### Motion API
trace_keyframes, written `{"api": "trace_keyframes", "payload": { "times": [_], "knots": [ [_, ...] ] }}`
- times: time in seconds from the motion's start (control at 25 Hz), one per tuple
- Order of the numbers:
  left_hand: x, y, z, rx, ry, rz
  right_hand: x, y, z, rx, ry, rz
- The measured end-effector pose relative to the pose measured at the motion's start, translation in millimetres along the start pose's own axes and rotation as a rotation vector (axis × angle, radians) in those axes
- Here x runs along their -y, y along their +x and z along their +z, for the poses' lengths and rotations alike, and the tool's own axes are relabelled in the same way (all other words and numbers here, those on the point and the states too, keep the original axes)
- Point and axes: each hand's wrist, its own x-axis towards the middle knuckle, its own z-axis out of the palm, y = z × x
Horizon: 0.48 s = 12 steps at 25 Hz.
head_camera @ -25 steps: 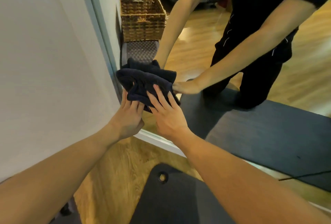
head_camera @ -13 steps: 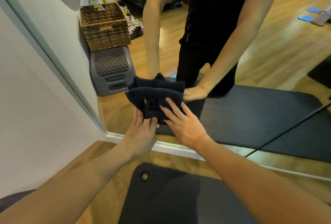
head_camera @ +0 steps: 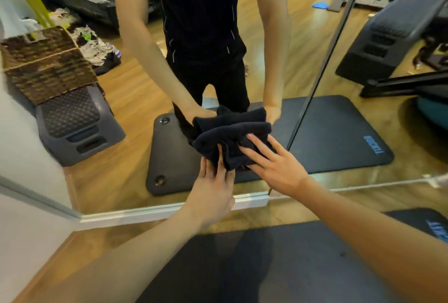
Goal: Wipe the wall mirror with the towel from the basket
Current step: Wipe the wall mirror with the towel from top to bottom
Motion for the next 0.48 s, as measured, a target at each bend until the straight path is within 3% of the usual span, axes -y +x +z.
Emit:
{"api": "trace_keyframes", "payload": {
  "times": [0.24,0.48],
  "knots": [
    [-59,46,-5,-0.001,0.023,0.068,-51,-62,2,0.019,-0.005,0.029],
    [-67,55,23,-0.100,0.082,0.025,-31,-71,29,-0.083,0.089,0.115]
  ]
}}
